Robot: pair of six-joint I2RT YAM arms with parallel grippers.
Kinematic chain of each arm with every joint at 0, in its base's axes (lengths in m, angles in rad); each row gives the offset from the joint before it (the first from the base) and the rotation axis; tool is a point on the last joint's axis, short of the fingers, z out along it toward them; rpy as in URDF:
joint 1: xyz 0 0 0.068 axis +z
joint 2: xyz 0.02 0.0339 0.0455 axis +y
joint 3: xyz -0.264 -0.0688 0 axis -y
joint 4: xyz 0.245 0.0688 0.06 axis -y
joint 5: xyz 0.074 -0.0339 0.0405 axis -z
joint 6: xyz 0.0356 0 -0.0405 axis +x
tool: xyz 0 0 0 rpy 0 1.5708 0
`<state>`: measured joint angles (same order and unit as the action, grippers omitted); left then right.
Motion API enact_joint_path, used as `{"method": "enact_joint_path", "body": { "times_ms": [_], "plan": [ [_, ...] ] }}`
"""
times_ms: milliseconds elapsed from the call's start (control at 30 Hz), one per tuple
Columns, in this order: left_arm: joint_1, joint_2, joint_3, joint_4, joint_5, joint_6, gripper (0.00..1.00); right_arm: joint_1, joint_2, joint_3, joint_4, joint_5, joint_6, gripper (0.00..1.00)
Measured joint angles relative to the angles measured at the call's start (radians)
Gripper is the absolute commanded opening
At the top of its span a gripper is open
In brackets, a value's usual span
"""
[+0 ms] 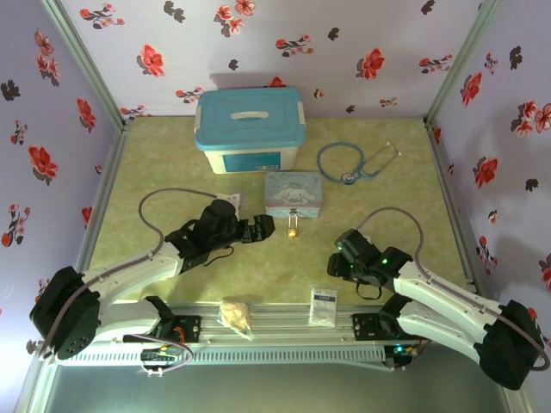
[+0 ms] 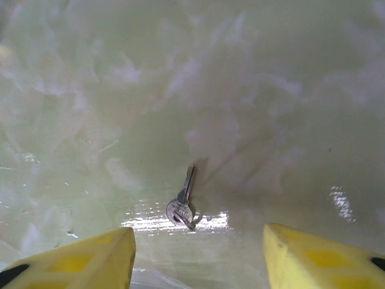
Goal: Unlock the padlock with the key
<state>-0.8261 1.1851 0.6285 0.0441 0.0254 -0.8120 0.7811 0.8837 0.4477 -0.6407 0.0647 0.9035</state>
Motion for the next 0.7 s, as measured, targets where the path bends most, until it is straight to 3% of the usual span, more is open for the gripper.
{"method": "enact_joint_path", "body": {
  "times_ms": [333,567,700],
  "plan": [
    [-0.027,0.044,0.003,0.046,-0.008,-0.029,1.0,0.027,0.106,-0.004,0.094,0.004,0.024,0.4],
    [-0.034,0.074,0.003,0.076,-0.008,-0.049,1.0,0.046,0.177,-0.003,0.1,0.015,0.021,0.38],
    [-0.035,0.088,0.003,0.088,-0.008,-0.051,1.0,0.064,0.204,-0.004,0.108,0.023,0.023,0.33]
  ]
}}
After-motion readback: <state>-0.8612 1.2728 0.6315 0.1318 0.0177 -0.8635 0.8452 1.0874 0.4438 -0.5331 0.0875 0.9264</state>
